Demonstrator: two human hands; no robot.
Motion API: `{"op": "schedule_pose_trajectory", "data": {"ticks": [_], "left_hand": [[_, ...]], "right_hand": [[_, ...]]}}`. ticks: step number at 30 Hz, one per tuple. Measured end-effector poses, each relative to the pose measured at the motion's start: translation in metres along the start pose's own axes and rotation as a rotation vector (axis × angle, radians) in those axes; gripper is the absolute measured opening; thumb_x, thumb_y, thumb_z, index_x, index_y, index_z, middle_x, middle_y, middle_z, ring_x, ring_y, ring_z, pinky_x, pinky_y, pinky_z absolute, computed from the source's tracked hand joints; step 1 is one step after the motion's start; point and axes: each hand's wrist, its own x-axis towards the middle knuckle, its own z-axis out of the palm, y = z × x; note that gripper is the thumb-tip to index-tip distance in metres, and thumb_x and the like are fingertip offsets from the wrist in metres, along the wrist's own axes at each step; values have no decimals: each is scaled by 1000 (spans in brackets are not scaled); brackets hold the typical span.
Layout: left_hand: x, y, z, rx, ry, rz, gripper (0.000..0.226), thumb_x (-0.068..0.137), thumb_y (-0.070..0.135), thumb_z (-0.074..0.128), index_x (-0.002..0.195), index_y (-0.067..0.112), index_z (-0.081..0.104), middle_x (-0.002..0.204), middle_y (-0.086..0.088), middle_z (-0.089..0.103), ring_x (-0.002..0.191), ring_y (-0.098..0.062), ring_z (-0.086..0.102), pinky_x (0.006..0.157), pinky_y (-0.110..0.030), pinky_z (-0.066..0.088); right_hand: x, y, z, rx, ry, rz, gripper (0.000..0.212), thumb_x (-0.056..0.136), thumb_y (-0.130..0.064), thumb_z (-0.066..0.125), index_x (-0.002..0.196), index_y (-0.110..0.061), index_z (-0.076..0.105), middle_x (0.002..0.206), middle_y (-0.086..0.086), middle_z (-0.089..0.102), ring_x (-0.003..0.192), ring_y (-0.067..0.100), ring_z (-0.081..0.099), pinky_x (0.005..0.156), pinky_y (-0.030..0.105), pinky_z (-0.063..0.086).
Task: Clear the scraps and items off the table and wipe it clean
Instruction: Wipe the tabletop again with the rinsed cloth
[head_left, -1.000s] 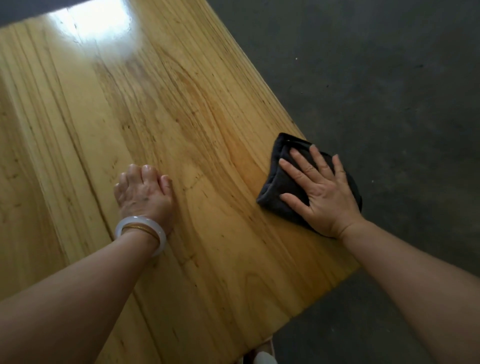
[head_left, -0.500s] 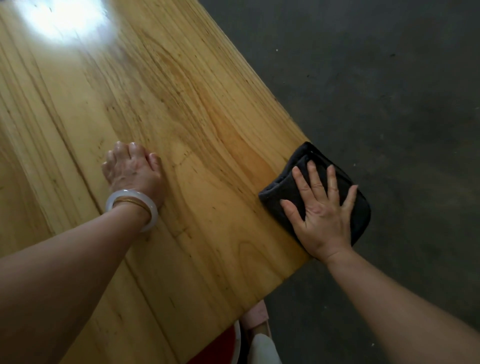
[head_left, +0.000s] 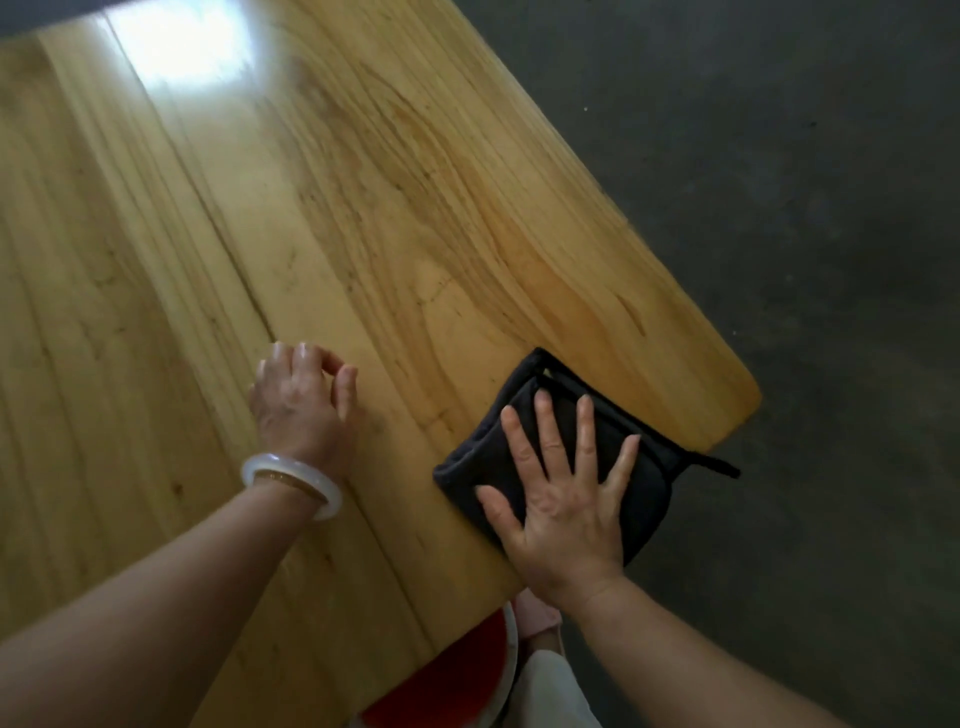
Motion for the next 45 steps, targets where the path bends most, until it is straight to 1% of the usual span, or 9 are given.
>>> {"op": "schedule_pose_trajectory", "data": {"ticks": [3, 8, 13, 23, 31, 34, 39, 42, 45], "left_hand": [[-27, -22, -15, 2, -30, -10, 21, 91, 27, 47, 90, 9, 56, 95, -13, 49, 91, -33, 46, 85, -49, 38], [-58, -51, -31, 50, -38, -13, 36, 87, 39, 34, 85, 11, 56, 89, -9, 48, 81, -26, 44, 77, -43, 38], [-77, -69, -34, 105, -37, -66, 33, 88, 36, 33, 84, 12, 55, 87, -7, 47, 79, -25, 43, 75, -42, 38], [-80, -68, -33, 145, -34, -83, 29, 88, 31, 33, 85, 13, 55, 87, -9, 49, 77, -27, 46, 73, -43, 41], [-80, -69, -30, 182, 3, -82, 22, 86, 29, 36, 85, 17, 53, 84, -5, 47, 73, -22, 42, 68, -37, 40], [-80, -68, -31, 195, -14, -93, 23, 86, 32, 34, 85, 18, 52, 85, -4, 46, 74, -21, 42, 68, -37, 40], [-81, -67, -34, 161, -81, -117, 27, 88, 35, 28, 90, 20, 51, 92, -1, 43, 83, -17, 37, 79, -33, 33], [-83, -68, -40, 23, -68, -116, 23, 87, 32, 34, 89, 19, 52, 92, 1, 43, 84, -15, 37, 81, -30, 32], [-83, -72, -45, -124, -30, -91, 12, 85, 23, 43, 89, 18, 53, 90, 5, 43, 83, -12, 38, 79, -27, 34]], "right_hand": [[-13, -28, 4, -41, -52, -141, 72, 96, -69, 19, 157, -31, 23, 166, 1, 14, 152, 38, 4, 108, 77, 5], [-11, -51, 4, -125, -133, -421, 73, 95, -71, 25, 157, -34, 20, 166, -1, 12, 151, 39, 5, 106, 77, 9], [22, -58, -2, -169, -184, -677, 71, 94, -70, 27, 157, -37, 18, 166, -3, 11, 152, 37, 2, 108, 75, 10], [104, -88, -12, -234, -203, -936, 68, 96, -70, 20, 156, -40, 15, 165, -7, 13, 153, 28, -1, 114, 70, 7], [158, -119, -15, -257, -175, -855, 67, 94, -71, 7, 155, -45, 5, 165, -12, 3, 153, 23, -10, 117, 64, -3], [171, -131, -13, -227, -131, -729, 66, 93, -70, 4, 154, -46, 2, 165, -13, 0, 152, 20, -13, 117, 62, -7], [171, -153, -5, -133, -82, -394, 62, 98, -65, 7, 155, -45, -5, 165, -13, -10, 151, 20, -19, 116, 63, -10], [157, -164, -1, -90, -70, -258, 62, 99, -61, 7, 155, -41, -8, 165, -10, -13, 150, 23, -20, 115, 66, -9], [137, -168, 2, -68, -100, -219, 64, 99, -61, 6, 156, -38, -11, 164, -7, -18, 149, 26, -24, 113, 69, -10]]}}
